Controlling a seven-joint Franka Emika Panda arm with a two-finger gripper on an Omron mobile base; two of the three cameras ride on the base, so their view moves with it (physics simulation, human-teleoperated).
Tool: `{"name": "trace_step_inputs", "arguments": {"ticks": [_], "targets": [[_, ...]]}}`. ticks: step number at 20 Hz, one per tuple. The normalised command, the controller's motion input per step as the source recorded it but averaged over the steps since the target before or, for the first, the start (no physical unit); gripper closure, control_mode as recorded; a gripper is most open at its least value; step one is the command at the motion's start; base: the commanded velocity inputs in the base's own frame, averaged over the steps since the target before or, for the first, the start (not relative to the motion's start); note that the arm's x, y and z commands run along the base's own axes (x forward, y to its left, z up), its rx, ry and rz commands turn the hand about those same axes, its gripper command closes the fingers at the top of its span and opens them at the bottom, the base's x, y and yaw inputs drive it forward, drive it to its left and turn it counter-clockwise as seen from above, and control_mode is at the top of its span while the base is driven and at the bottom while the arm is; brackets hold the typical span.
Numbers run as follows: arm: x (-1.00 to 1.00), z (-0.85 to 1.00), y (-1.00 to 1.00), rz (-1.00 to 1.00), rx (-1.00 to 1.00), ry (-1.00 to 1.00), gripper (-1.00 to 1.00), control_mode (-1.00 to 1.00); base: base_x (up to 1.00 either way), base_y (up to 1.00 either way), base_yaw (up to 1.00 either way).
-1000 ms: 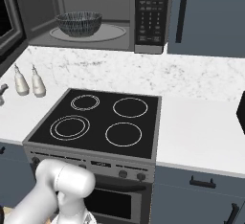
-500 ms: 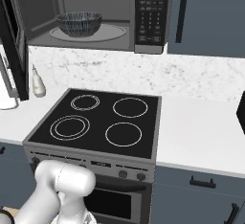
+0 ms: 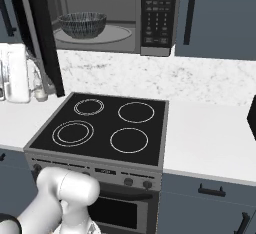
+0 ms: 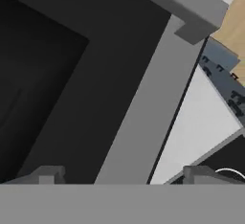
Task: Open the microwave, place the bowl with waffle inside the microwave, then close the microwave door and turn it on.
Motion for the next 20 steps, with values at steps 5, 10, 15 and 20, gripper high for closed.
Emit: {"name": "trace_step_inputs", "arguments": {"ticks": [5, 10, 15, 20], "targets": [[0.31, 0.24, -0.33, 0.00, 0.22, 0.00, -1.00, -1.00, 0.00, 0.00, 0.00], [0.37, 0.08, -0.25, 0.00, 0.17, 0.00, -1.00, -1.00, 0.00, 0.00, 0.00], [0.38, 0.00, -0.07, 0.00, 0.14, 0.00, -1.00, -1.00, 0.00, 0.00, 0.00], [0.48, 0.00, -0.01, 0.01, 0.15, 0.00, -1.00, -1.00, 0.00, 0.00, 0.00]]}}
